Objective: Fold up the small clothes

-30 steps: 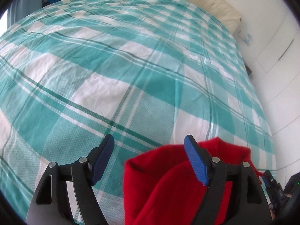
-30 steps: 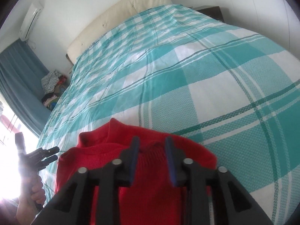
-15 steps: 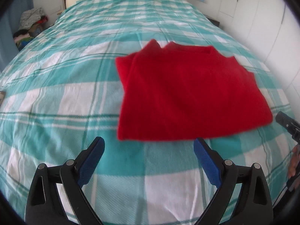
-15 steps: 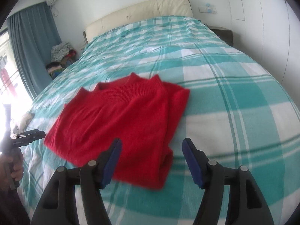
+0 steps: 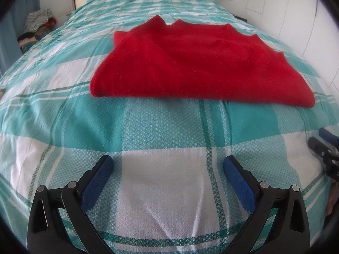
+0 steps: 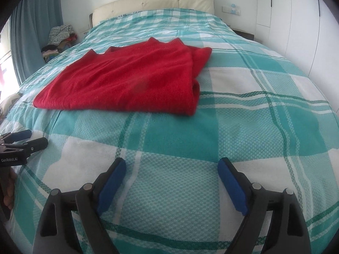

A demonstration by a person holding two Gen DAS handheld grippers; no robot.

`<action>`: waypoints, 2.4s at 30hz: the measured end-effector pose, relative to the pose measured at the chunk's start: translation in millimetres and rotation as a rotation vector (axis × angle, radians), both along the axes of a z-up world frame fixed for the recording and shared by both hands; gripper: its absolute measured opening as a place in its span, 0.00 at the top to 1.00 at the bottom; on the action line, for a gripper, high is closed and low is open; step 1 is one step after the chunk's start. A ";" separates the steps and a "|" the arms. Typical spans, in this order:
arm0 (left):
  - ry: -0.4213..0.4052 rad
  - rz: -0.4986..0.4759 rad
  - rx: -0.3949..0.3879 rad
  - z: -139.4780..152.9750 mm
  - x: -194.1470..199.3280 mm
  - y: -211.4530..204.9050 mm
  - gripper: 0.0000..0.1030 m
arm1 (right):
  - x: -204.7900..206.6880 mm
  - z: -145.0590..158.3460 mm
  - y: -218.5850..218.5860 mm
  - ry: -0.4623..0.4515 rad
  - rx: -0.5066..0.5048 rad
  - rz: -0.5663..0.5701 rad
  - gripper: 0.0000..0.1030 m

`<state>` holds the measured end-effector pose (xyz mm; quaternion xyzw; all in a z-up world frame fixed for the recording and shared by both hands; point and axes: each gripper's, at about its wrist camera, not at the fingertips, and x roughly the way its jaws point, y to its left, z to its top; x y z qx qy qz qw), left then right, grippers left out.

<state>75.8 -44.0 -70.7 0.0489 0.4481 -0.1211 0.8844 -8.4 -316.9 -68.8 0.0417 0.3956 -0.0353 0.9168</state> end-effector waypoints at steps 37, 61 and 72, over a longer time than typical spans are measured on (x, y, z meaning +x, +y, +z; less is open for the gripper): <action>0.016 -0.001 -0.011 -2.2 0.2 0.8 0.00 | -1.2 0.4 1.5 -0.005 0.016 0.008 0.11; 0.016 -0.001 -0.011 -2.4 0.3 0.9 0.00 | -1.5 0.5 1.5 -0.006 0.016 0.008 0.11; 0.016 -0.002 -0.011 -2.5 0.4 0.8 0.00 | -1.8 0.5 1.3 -0.006 0.017 0.008 0.11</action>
